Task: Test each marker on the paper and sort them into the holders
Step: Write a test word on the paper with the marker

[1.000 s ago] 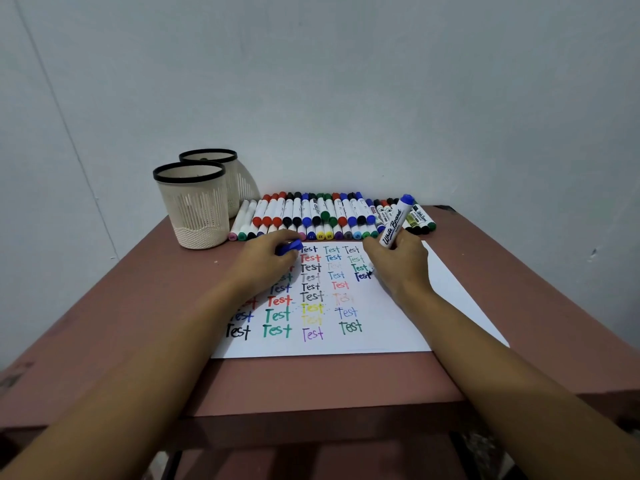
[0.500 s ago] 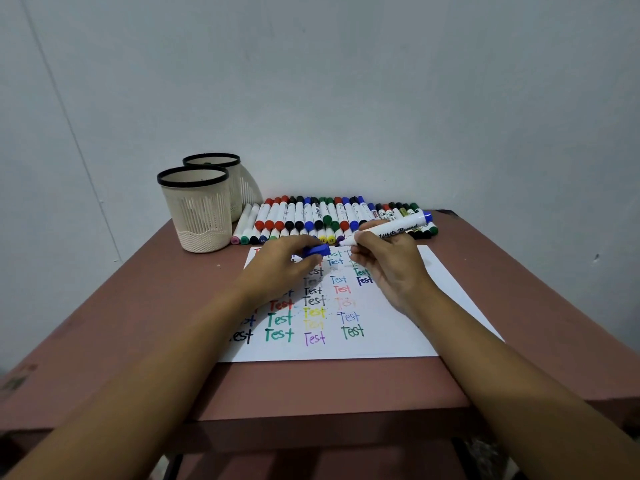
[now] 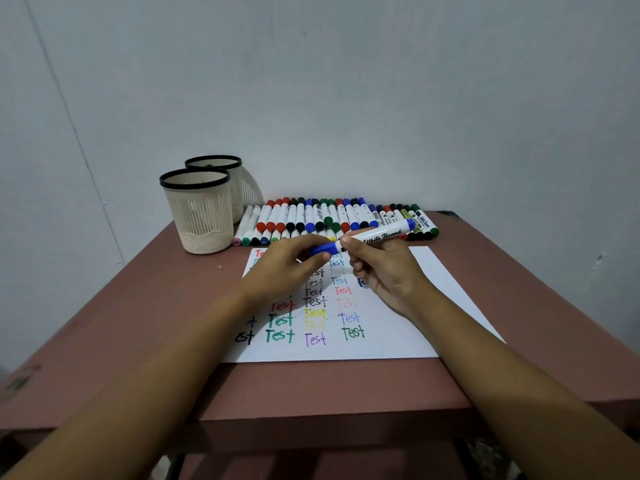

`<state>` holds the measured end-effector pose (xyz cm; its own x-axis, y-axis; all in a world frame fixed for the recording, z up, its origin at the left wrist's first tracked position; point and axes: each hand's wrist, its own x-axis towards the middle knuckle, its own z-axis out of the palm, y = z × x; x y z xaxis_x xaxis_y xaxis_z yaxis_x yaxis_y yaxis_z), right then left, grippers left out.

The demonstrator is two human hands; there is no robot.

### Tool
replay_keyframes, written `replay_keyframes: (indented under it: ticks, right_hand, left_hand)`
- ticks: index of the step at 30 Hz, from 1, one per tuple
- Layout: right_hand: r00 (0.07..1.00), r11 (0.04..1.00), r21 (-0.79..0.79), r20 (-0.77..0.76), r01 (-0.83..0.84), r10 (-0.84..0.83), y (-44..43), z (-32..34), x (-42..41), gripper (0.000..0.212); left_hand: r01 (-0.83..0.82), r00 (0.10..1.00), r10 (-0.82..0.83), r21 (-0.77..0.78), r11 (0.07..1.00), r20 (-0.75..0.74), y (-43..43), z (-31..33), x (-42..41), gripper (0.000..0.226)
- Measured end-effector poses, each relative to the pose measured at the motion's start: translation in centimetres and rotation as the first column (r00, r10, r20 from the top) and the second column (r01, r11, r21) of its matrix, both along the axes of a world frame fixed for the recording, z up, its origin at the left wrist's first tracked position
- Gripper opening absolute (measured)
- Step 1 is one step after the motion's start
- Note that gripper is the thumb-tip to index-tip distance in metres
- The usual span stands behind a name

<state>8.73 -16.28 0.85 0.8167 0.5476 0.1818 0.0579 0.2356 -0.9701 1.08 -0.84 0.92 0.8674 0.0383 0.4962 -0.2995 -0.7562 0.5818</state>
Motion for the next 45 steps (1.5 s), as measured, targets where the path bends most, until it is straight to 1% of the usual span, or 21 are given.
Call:
replay_keyframes:
  ticks: [3, 7, 9, 14, 17, 18, 20, 22, 23, 24, 25, 26, 27, 28, 29, 31, 32, 34, 39, 42, 45]
  right_hand:
    - [0.998, 0.998, 0.035, -0.039, -0.045, 0.046, -0.1, 0.0, -0.1, 0.003]
    - [0.991, 0.993, 0.032, -0.068, -0.111, 0.113, -0.4, 0.2, -0.2, 0.005]
    - [0.988, 0.991, 0.033, -0.082, -0.132, 0.134, -0.5, 0.3, -0.2, 0.005]
    - [0.987, 0.992, 0.056, -0.108, -0.113, 0.119, -0.4, 0.3, 0.1, 0.006]
    - [0.979, 0.992, 0.087, -0.171, -0.096, 0.110, -0.3, 0.5, 0.2, 0.007]
    - [0.973, 0.990, 0.106, -0.201, -0.096, 0.116, -0.3, 0.5, 0.1, 0.012]
    - [0.957, 0.985, 0.159, -0.266, -0.074, 0.114, -0.3, 0.8, 0.1, 0.019]
    - [0.943, 0.976, 0.218, -0.329, 0.020, 0.054, -0.5, 1.0, 0.5, 0.017]
    - [0.944, 0.975, 0.204, -0.331, 0.084, -0.012, -0.7, 1.0, 0.7, 0.019]
    - [0.955, 0.979, 0.131, -0.273, 0.153, -0.113, -0.7, 0.9, 1.0, 0.022]
    - [0.963, 0.971, -0.010, -0.125, 0.239, -0.238, -0.7, 0.6, 1.2, 0.025]
    - [0.935, 0.918, -0.182, 0.122, 0.351, -0.333, -0.7, 0.1, 1.3, 0.025]
    - [0.858, 0.830, -0.312, 0.394, 0.462, -0.330, -0.6, -0.5, 1.3, 0.024]
    - [0.771, 0.751, -0.392, 0.592, 0.531, -0.236, -0.6, -1.2, 1.3, 0.028]
    - [0.712, 0.699, -0.457, 0.694, 0.550, -0.106, -0.5, -1.7, 1.3, 0.032]
    - [0.657, 0.631, -0.557, 0.748, 0.540, 0.098, -0.4, -2.3, 1.4, 0.036]
    - [0.639, 0.607, -0.582, 0.754, 0.541, 0.153, -0.3, -2.5, 1.5, 0.035]
    - [0.633, 0.587, -0.601, 0.752, 0.542, 0.185, -0.4, -2.5, 1.6, 0.035]
    - [0.633, 0.582, -0.607, 0.750, 0.541, 0.192, -0.1, -2.3, 1.6, 0.036]
    - [0.629, 0.594, -0.599, 0.754, 0.538, 0.190, 0.0, -2.4, 1.6, 0.036]
    - [0.627, 0.601, -0.597, 0.755, 0.532, 0.194, 0.0, -2.6, 1.5, 0.036]
  left_hand:
    - [-0.005, 1.000, 0.004, -0.046, 0.999, -0.014, -0.4, 0.0, -0.1, 0.025]
    - [0.073, 0.996, -0.078, -0.090, 0.993, -0.053, -1.0, 0.3, -0.4, 0.014]
    - [0.092, 0.992, -0.102, -0.124, 0.988, -0.078, -1.1, 0.4, -0.4, 0.016]
    - [0.064, 0.990, -0.098, -0.293, 0.954, -0.102, -1.1, 0.4, -0.3, 0.014]
    - [0.029, 0.988, -0.104, -0.523, 0.852, -0.114, -0.9, 0.7, 0.1, 0.011]
    - [0.022, 0.988, -0.110, -0.591, 0.806, -0.112, -0.9, 0.8, 0.2, 0.010]
    - [0.014, 0.991, -0.098, -0.677, 0.736, -0.086, -0.7, 1.2, 0.3, 0.008]
    - [0.022, 0.998, -0.057, -0.751, 0.660, -0.021, -0.3, 1.9, 0.2, 0.007]
    - [0.039, 0.999, -0.031, -0.789, 0.613, 0.025, 0.0, 2.3, 0.1, 0.007]
    - [0.059, 0.997, 0.003, -0.818, 0.572, 0.073, 0.4, 2.7, -0.1, 0.007]
    - [0.069, 0.993, 0.046, -0.832, 0.551, 0.113, 0.8, 3.1, -0.3, 0.008]
    - [0.063, 0.986, 0.094, -0.827, 0.559, 0.138, 1.2, 3.5, -0.4, 0.008]
    - [0.038, 0.978, 0.144, -0.807, 0.590, 0.151, 1.6, 4.0, -0.5, 0.007]
    - [-0.006, 0.968, 0.197, -0.775, 0.631, 0.153, 2.0, 4.5, -0.5, 0.005]
    - [-0.058, 0.954, 0.255, -0.734, 0.676, 0.160, 2.5, 5.2, -0.5, 0.003]
    - [-0.160, 0.910, 0.361, -0.630, 0.760, 0.205, 3.8, 7.2, -0.3, 0.008]
    - [-0.211, 0.882, 0.407, -0.575, 0.790, 0.236, 4.8, 8.4, -0.1, 0.011]
    - [-0.333, 0.819, 0.497, -0.467, 0.819, 0.287, 6.9, 10.7, 0.3, 0.017]
    - [-0.566, 0.699, 0.651, -0.328, 0.756, 0.294, 11.7, 14.1, 1.4, 0.023]
    - [-0.657, 0.669, 0.702, -0.246, 0.712, 0.244, 13.4, 13.5, 2.1, 0.024]
    - [-0.689, 0.684, 0.711, -0.174, 0.704, 0.164, 14.6, 12.4, 3.1, 0.024]
